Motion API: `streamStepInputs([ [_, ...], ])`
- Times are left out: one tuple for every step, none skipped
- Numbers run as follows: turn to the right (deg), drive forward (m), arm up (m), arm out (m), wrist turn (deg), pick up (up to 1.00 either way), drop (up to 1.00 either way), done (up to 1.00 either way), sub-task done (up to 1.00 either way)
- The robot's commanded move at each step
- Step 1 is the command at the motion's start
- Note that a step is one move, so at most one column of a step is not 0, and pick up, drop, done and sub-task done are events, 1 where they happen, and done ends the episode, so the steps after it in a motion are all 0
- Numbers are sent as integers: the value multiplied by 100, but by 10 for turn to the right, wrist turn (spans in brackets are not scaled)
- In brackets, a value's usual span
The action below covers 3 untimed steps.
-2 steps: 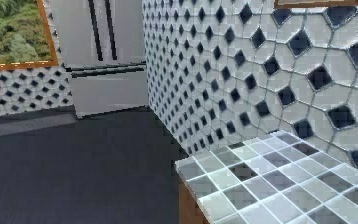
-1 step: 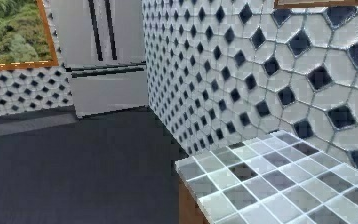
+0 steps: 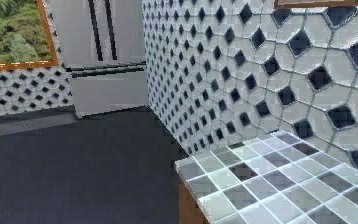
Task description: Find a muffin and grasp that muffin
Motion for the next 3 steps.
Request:
streamStepInputs([
  [0, 0, 0, 34, 0, 0, 0, 0, 0],
  [0, 0, 0, 0, 450, 0, 0, 0, 0],
  [0, 0, 0, 0, 450, 0, 0, 0, 0],
])
